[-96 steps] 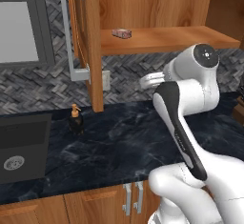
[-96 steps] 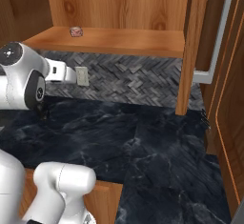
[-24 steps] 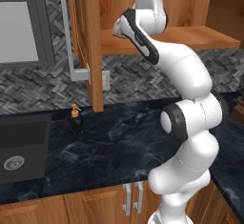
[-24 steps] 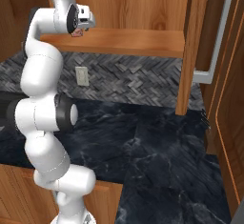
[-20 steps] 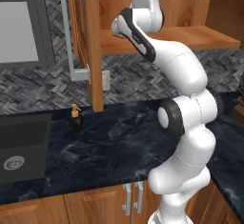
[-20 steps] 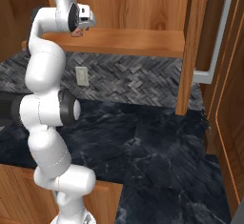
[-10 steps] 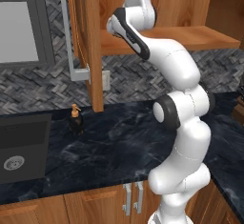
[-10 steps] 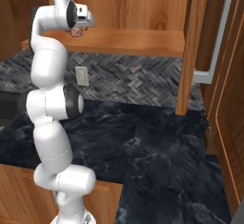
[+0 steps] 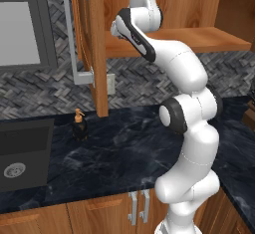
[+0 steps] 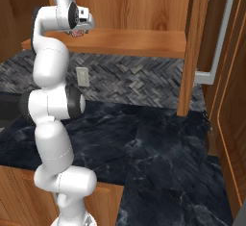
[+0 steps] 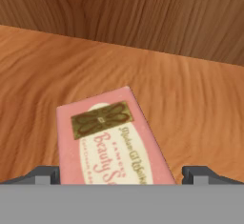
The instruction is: Locate and retrieve the bar soap and soap dispenser from the cabinet. Place them next to the sink.
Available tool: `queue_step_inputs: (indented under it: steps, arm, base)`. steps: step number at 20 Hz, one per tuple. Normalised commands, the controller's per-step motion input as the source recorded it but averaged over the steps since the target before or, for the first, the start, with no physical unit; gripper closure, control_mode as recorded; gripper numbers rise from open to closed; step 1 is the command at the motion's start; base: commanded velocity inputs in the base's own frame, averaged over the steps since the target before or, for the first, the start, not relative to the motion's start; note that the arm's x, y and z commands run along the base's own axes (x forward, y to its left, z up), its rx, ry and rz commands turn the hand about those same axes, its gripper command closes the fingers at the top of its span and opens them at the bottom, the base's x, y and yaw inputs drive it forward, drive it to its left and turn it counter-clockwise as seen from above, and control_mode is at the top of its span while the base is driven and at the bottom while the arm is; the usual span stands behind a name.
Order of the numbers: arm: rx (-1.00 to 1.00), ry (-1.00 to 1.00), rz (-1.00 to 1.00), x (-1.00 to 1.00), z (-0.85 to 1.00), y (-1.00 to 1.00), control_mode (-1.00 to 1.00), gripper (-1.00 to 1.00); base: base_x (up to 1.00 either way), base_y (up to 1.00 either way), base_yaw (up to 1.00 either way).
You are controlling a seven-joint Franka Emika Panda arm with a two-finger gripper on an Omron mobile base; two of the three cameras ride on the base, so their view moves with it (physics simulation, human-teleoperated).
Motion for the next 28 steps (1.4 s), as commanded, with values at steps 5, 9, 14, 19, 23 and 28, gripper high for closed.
queue_step_inputs:
  steps: [5, 9, 14, 19, 23, 28]
  arm:
    - [0.01, 0.0, 0.05, 0.05, -0.17, 0.12, -1.0, 1.0]
    - [0.0, 0.0, 0.0, -0.01, -0.01, 0.05, -1.0, 1.0]
    - [0.01, -0.04, -0.01, -0.36, 0.1, 0.0, -1.0, 1.0]
    - [0.02, -0.12, -0.05, -0.57, -0.01, 0.0, -1.0, 1.0]
    - [0.02, -0.11, -0.04, -0.54, 0.0, -0.02, -1.0, 1.0]
    - [0.05, -0.01, -0.05, -0.65, 0.0, -0.04, -1.0, 1.0]
  base:
    - [0.0, 0.0, 0.0]
    - [0.0, 0.0, 0.0]
    - [0.0, 0.0, 0.0]
    - [0.0, 0.0, 0.0]
    - [0.0, 0.0, 0.0]
    - [0.0, 0.0, 0.0]
